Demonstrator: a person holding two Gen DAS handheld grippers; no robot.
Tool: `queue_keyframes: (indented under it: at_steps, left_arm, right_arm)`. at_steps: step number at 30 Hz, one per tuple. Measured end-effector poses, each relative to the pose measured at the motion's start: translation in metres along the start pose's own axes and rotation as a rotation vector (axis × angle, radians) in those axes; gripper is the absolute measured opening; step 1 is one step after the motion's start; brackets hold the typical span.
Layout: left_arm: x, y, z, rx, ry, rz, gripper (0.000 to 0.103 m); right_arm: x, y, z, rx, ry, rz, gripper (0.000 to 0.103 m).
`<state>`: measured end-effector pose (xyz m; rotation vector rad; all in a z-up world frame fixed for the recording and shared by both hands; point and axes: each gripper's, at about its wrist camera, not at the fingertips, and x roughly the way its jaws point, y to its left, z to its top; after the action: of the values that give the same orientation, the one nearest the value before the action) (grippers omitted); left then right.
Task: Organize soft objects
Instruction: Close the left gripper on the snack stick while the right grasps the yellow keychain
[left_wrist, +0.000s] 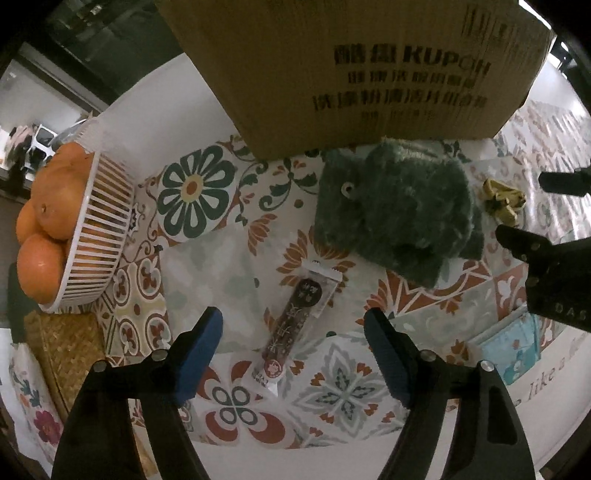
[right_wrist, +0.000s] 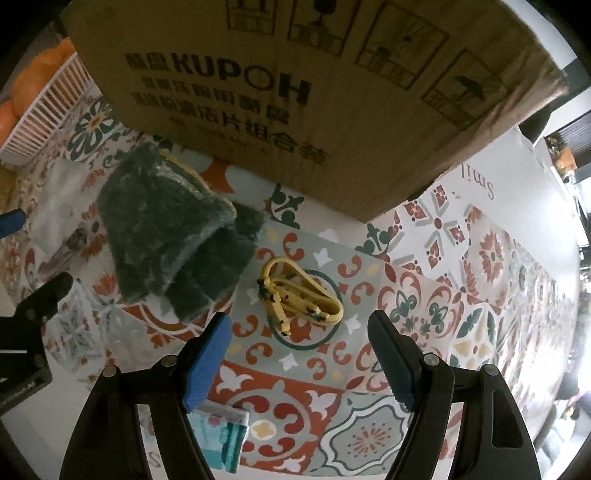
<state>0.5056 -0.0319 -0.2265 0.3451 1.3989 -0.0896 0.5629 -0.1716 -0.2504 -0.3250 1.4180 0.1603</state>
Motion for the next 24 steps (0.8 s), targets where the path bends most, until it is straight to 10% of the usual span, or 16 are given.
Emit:
queue_keyframes:
  at_steps: [19,24]
  left_arm:
    - [0.047,0.013,0.012,-0.030,0.065,-0.029,0.068]
    - [0.052,0.014,0.015,-0.072,0.086,-0.144,0.032]
  right_arm:
    - [0.040,0.012,0.035,-0.077,0.065,-0.039,0.077]
    - [0.041,0.005,0.035,-0.043,0.081,0.042,0.051]
